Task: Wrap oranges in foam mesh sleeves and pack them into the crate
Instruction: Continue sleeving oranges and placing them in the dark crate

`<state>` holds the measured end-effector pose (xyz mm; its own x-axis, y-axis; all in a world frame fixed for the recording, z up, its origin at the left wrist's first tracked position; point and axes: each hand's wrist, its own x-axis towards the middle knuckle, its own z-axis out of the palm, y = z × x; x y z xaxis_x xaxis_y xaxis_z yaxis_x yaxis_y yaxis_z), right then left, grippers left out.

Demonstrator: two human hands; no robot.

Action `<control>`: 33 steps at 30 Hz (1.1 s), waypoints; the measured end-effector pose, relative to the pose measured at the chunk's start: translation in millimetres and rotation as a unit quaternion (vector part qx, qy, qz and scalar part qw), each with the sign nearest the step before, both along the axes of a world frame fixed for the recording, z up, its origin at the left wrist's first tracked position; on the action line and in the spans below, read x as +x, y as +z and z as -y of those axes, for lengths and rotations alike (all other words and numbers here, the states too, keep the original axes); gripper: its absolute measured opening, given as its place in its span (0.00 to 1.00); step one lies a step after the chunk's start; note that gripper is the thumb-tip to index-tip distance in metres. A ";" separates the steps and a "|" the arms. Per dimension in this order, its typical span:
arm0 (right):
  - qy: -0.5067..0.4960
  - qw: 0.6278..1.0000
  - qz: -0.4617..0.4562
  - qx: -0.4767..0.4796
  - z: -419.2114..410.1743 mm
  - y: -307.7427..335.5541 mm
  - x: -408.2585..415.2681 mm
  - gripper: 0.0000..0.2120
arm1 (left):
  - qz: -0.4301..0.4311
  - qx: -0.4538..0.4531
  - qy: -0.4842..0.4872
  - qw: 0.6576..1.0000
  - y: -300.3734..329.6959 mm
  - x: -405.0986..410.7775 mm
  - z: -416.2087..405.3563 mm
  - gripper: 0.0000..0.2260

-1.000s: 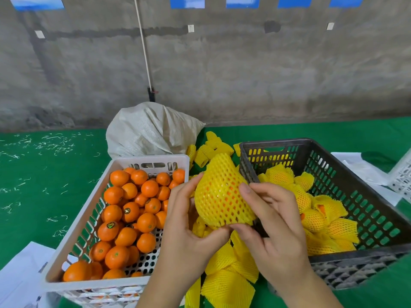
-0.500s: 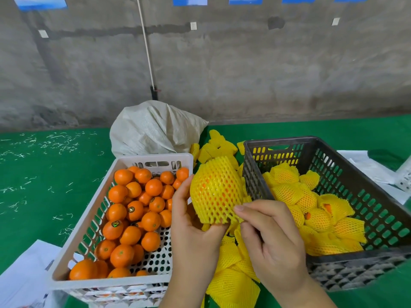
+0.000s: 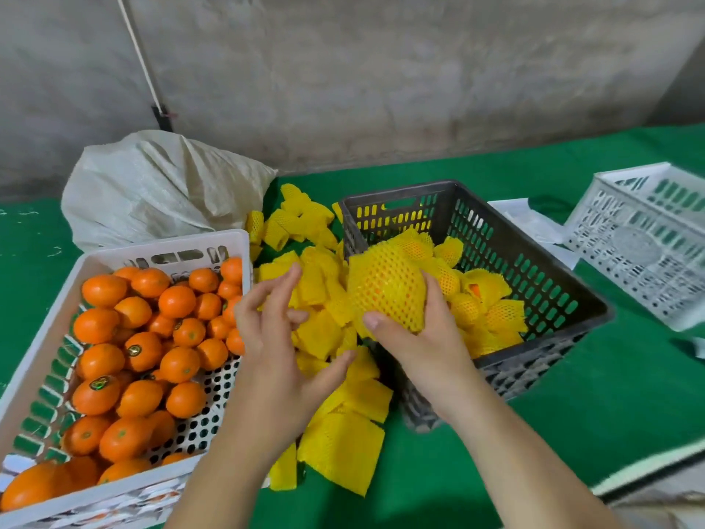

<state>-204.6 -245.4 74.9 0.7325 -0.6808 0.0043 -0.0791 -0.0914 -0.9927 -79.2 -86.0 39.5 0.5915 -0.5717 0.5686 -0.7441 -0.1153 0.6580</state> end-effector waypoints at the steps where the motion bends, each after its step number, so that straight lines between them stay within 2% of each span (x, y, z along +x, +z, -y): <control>1: -0.014 0.998 -0.055 -0.033 22.6 -3.8 -9.9 0.44 | -0.012 0.022 0.011 1.000 -4.8 13.1 -8.6 0.45; 3: -0.023 0.984 -0.152 -0.085 72.1 -10.8 -33.2 0.43 | -0.069 0.057 0.051 0.995 -18.0 45.8 -28.7 0.38; 5: 0.009 0.947 -0.292 -0.136 119.5 -21.3 -53.3 0.43 | -0.138 0.123 0.105 0.977 -36.6 78.2 -49.3 0.34; 7: 0.039 0.863 -0.468 -0.186 151.1 -30.1 -63.6 0.45 | -0.193 0.198 0.148 0.949 -58.7 96.9 -65.5 0.31; 8: 0.032 0.822 -0.528 -0.211 160.6 -33.9 -65.9 0.47 | -0.218 0.231 0.158 0.935 -69.8 100.1 -70.5 0.29; 9: 0.013 0.800 -0.557 -0.224 167.3 -37.1 -66.2 0.47 | -0.243 0.261 0.157 0.921 -81.2 101.3 -74.0 0.28; 12: -0.029 0.787 -0.572 -0.230 170.0 -45.0 -58.2 0.41 | -0.327 0.331 0.115 0.878 -100.6 101.3 -75.2 0.25; 15: -0.061 0.791 -0.548 -0.264 149.2 -51.2 -38.8 0.33 | -0.359 0.353 0.072 0.861 -99.2 101.3 -70.9 0.25; 18: -0.029 0.858 -0.407 -0.313 100.9 -55.6 -5.1 0.28 | -0.352 0.383 0.035 0.853 -97.9 98.6 -69.0 0.27; 19: -0.002 0.873 -0.353 -0.337 81.4 -58.7 6.6 0.26 | -0.346 0.395 0.030 0.850 -97.3 99.5 -69.5 0.28; 20: 0.021 0.873 -0.310 -0.377 61.2 -62.8 17.2 0.24 | -0.334 0.415 0.026 0.846 -96.7 103.0 -70.0 0.29; 22: 0.030 0.830 -0.251 -0.497 23.8 -74.7 37.1 0.23 | -0.289 0.473 0.022 0.832 -96.5 118.5 -68.4 0.32; 24: 0.085 0.803 -0.224 -0.546 -6.3 -94.1 53.6 0.23 | -0.253 0.509 0.047 0.821 -95.7 138.2 -61.7 0.32; 25: 0.141 0.792 -0.245 -0.541 -16.5 -108.4 60.6 0.24 | -0.240 0.517 0.062 0.819 -96.8 147.2 -58.2 0.32; 27: 0.245 0.770 -0.361 -0.466 -22.2 -141.0 72.1 0.26 | -0.226 0.546 0.069 0.804 -105.1 158.3 -51.0 0.34; 28: 0.270 0.762 -0.433 -0.399 -19.1 -152.9 76.9 0.28 | -0.210 0.584 0.062 0.781 -112.5 160.7 -50.0 0.35; 29: 0.276 0.755 -0.492 -0.335 -14.0 -161.6 80.9 0.30 | -0.182 0.641 0.049 0.744 -122.0 160.7 -50.4 0.35; 30: 0.268 0.753 -0.528 -0.286 -8.3 -167.5 84.1 0.31 | -0.157 0.704 0.032 0.692 -131.1 157.4 -51.1 0.35; 32: 0.233 0.777 -0.527 -0.252 -0.2 -174.9 87.5 0.32 | -0.132 0.802 -0.012 0.583 -145.0 151.2 -52.5 0.35; 33: 0.213 0.795 -0.503 -0.265 1.7 -176.5 88.0 0.31 | -0.111 0.823 -0.021 0.556 -147.8 150.5 -50.8 0.36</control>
